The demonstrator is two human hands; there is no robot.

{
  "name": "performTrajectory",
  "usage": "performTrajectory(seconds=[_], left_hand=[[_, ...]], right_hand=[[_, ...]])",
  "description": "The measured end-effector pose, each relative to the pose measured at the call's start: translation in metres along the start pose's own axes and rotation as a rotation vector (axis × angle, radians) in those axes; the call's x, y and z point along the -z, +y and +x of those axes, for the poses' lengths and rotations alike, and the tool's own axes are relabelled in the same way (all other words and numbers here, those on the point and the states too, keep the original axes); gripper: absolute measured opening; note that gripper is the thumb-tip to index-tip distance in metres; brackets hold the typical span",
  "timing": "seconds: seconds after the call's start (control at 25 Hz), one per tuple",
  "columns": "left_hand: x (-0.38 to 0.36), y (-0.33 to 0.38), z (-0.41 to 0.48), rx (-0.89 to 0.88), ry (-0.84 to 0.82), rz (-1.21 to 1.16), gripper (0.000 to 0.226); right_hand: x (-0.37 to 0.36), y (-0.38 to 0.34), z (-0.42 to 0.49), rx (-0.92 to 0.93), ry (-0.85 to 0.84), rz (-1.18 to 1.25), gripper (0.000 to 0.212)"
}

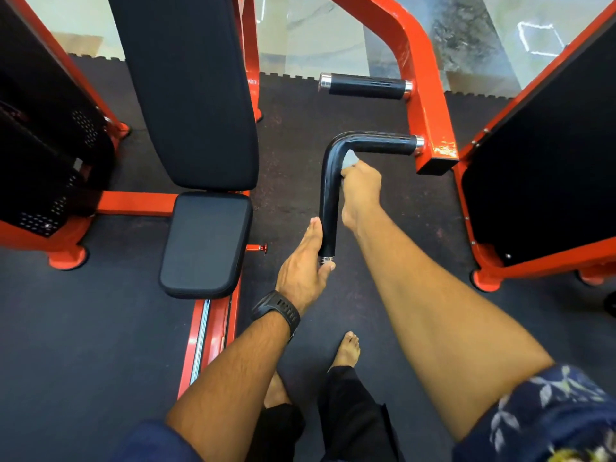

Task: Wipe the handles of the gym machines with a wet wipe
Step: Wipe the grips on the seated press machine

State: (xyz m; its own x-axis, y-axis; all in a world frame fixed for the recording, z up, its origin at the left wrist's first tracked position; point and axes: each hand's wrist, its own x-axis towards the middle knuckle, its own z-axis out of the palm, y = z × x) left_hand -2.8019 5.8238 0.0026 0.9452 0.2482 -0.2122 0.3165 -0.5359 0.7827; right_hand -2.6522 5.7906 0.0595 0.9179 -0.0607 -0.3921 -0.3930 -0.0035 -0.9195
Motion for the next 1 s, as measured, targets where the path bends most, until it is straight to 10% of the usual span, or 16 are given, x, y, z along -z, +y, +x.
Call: performTrajectory(seconds=[1.0], left_hand=[[0.001,-0.003,0.000,0.012,-0.001,0.053,0.092]], right_hand=[[0.073,0.065,-0.025,-0.115,-0.281,-0.411,0.016]])
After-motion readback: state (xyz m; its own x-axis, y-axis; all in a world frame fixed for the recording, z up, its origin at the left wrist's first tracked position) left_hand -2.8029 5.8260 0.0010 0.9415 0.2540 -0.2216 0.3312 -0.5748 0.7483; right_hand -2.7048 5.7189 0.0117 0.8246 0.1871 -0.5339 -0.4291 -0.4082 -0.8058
